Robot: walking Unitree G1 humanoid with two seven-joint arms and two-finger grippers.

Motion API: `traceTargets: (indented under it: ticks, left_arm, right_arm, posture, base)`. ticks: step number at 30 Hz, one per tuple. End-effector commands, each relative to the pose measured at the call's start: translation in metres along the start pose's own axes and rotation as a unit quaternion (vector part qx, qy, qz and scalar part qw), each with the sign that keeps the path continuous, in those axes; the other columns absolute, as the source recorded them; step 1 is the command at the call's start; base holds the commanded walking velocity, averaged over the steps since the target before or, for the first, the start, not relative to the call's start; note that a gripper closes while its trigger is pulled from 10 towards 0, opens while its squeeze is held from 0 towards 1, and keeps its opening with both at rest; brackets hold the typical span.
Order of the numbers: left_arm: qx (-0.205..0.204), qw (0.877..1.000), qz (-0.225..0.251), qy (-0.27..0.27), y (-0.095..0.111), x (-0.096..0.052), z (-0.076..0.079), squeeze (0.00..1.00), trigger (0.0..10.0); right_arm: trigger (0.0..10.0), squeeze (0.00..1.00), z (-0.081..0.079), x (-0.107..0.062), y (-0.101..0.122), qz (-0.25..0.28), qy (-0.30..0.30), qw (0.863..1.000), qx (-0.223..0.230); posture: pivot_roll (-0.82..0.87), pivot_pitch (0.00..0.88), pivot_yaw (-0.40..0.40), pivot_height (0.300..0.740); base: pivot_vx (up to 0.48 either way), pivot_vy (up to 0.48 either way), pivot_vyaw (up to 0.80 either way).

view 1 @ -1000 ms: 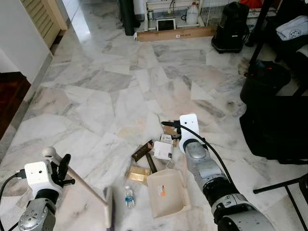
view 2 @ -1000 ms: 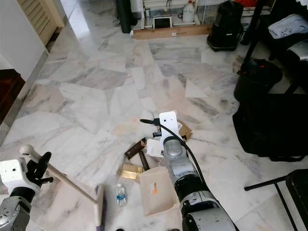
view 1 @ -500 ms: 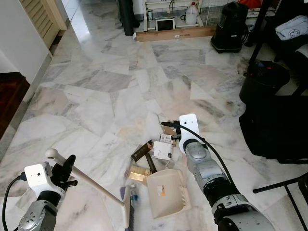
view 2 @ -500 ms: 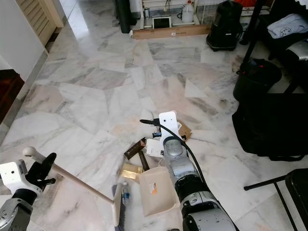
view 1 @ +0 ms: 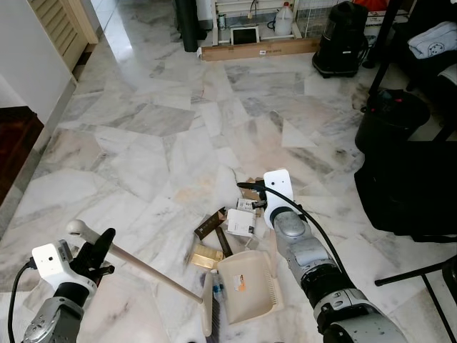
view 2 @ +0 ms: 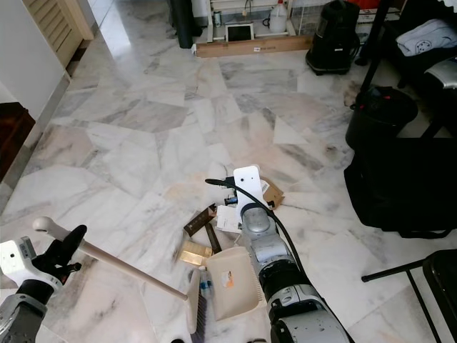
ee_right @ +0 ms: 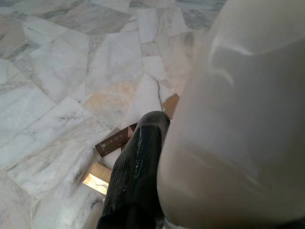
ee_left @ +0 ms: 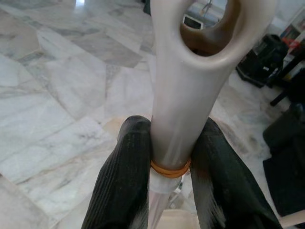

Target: Sweep floor

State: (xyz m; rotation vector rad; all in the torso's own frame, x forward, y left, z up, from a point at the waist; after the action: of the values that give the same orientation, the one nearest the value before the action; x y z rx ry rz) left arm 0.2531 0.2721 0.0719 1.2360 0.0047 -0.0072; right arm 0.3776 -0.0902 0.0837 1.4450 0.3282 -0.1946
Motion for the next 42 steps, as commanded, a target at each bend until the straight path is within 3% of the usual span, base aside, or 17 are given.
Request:
traceTargets:
  ticks: [1,8,16,22,24,27,29,30,34,36,42]
  left_arm:
    - [-0.036,0.999,0.019,-0.024,0.008,0.002,0.005,0.0,10.0]
    - [-0.082,0.994,0.056,-0.034,0.023,0.002,0.009,0.0,10.0]
    - [-0.094,0.992,0.075,-0.034,0.03,0.0,0.011,0.0,10.0]
    - [0.011,0.986,0.155,0.06,0.071,-0.004,0.005,0.0,10.0]
    - [0.064,0.974,0.198,0.09,0.098,-0.009,0.01,0.0,10.0]
    - [0.139,0.959,0.226,0.102,0.12,-0.016,0.023,0.0,10.0]
    - [0.165,0.949,0.244,0.109,0.13,-0.022,0.029,0.0,10.0]
    - [0.188,0.939,0.261,0.125,0.14,-0.028,0.032,0.0,10.0]
    - [0.238,0.922,0.271,0.143,0.149,-0.038,0.038,0.0,10.0]
    - [0.251,0.92,0.262,0.147,0.146,-0.044,0.039,0.0,10.0]
    - [0.262,0.923,0.229,0.162,0.132,-0.048,0.034,0.0,10.0]
  right_arm:
    - [10.0,0.0,-0.014,-0.005,-0.033,-0.066,0.029,0.997,0.016]
    - [10.0,0.0,-0.016,-0.004,-0.03,-0.063,0.032,0.997,0.02]
    - [10.0,0.0,-0.019,-0.003,-0.028,-0.059,0.035,0.997,0.026]
    - [10.0,0.0,-0.024,-0.002,-0.022,-0.048,0.042,0.997,0.043]
    - [10.0,0.0,-0.024,-0.002,-0.02,-0.044,0.042,0.996,0.058]
    - [10.0,0.0,-0.026,-0.002,-0.021,-0.049,0.043,0.995,0.069]
    - [10.0,0.0,-0.027,-0.002,-0.022,-0.054,0.044,0.994,0.082]
    - [10.0,0.0,-0.03,-0.002,-0.02,-0.056,0.047,0.992,0.102]
    - [10.0,0.0,-0.034,-0.001,-0.011,-0.055,0.052,0.984,0.16]
    - [10.0,0.0,-0.035,-0.001,-0.003,-0.057,0.056,0.972,0.223]
    - [10.0,0.0,-0.035,-0.001,0.007,-0.049,0.06,0.97,0.229]
  posture:
    - [-0.08,0.195,0.09,0.74]
    - [-0.07,0.189,0.089,0.74]
    - [-0.06,0.184,0.092,0.74]
    - [-0.06,0.168,0.101,0.74]
    - [-0.05,0.162,0.106,0.74]
    - [-0.03,0.156,0.107,0.74]
    - [-0.02,0.153,0.108,0.74]
    - [-0.01,0.149,0.11,0.74]
    - [-0.01,0.144,0.114,0.74]
    - [0.0,0.136,0.122,0.74]
    - [0.01,0.132,0.125,0.74]
  base:
    - [0.0,0.0,0.0]
    - [0.0,0.0,0.0]
    - [0.0,0.0,0.0]
    - [0.0,0.0,0.0]
    - [0.0,0.0,0.0]
    - [0.0,0.0,0.0]
    - [0.0,0.0,0.0]
    - [0.0,0.0,0.0]
    - [0.0,0.0,0.0]
    - [0.0,0.0,0.0]
    - [0.0,0.0,0.0]
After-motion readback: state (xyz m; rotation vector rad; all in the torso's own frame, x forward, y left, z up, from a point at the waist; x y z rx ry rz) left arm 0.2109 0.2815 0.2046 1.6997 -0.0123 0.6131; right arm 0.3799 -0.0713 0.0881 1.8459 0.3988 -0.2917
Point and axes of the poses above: a point about 5 cm out from each wrist's last joint towards the gripper, its own x axis pointing out of the wrist towards the gripper, its own y axis along the axis of the wrist's last joint, z = x × y, the point moved 2 cm from there along x, pointing out of the wrist towards the gripper, and after that the axes turned 4 degrees about x, right-handed, at the moved point
